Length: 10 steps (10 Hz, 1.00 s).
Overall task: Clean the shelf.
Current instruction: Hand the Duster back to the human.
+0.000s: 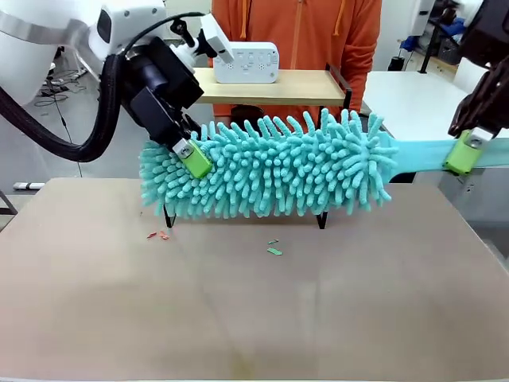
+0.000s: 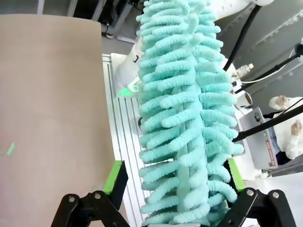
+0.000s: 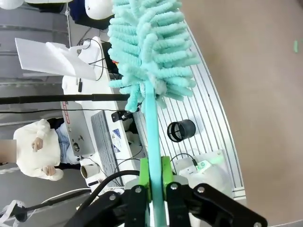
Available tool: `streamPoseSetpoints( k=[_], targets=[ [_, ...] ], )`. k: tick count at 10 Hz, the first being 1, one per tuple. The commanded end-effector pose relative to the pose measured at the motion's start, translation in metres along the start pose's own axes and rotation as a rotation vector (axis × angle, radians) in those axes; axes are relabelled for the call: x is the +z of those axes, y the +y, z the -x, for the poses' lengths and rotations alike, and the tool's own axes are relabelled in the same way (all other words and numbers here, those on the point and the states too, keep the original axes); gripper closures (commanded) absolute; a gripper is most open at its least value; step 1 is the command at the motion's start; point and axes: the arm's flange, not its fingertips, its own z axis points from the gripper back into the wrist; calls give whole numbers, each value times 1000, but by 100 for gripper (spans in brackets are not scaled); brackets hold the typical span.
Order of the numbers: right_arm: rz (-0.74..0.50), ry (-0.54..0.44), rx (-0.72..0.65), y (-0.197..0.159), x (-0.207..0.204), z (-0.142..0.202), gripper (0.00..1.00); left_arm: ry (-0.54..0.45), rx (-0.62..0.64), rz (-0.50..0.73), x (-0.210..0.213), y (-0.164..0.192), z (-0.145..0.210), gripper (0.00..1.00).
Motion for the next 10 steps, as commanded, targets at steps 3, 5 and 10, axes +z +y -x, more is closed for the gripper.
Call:
streamPoseSetpoints(
  k=[3,5,10],
  targets=[
    [-21,-32,0,-5,-6,5,88,30,-69,44,2,-4,1,59],
    [-20,-34,-5,-6,-7,7,88,36,-70,62,-1,-6,2,100],
    [-9,-54,-18,-8,-9,12,88,33,-81,75,-3,-7,3,100]
  ],
)
